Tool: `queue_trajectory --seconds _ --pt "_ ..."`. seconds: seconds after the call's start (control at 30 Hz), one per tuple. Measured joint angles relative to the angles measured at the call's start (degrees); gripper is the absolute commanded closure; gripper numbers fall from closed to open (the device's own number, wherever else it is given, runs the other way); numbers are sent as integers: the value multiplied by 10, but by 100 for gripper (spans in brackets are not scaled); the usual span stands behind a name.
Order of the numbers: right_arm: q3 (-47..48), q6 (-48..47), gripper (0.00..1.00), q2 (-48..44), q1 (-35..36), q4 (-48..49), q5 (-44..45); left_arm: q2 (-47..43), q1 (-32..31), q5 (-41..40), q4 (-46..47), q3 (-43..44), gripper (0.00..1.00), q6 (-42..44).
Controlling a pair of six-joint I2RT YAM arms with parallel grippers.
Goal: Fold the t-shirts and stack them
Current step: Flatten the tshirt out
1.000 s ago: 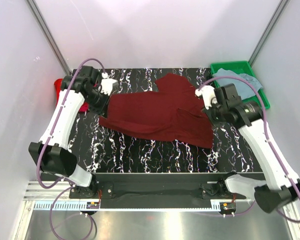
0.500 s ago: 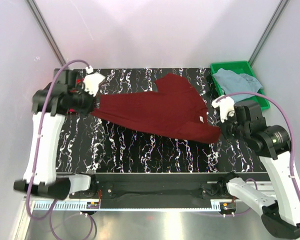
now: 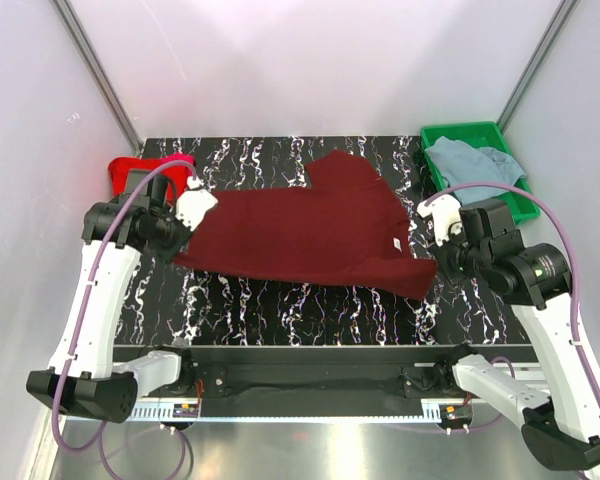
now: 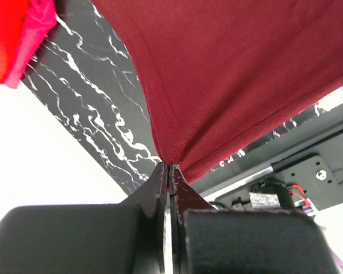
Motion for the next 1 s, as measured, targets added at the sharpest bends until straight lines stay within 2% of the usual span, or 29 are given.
queue_trajectory --seconds 0.37,0.63,1.0 --pt "3 -27 100 35 0 43 2 -4 0 -2 -3 -50 100 23" --pt "2 -63 100 99 0 128 1 59 8 -2 -2 -52 100 39" --pt "-7 -80 100 165 0 212 1 176 59 13 1 -30 100 44"
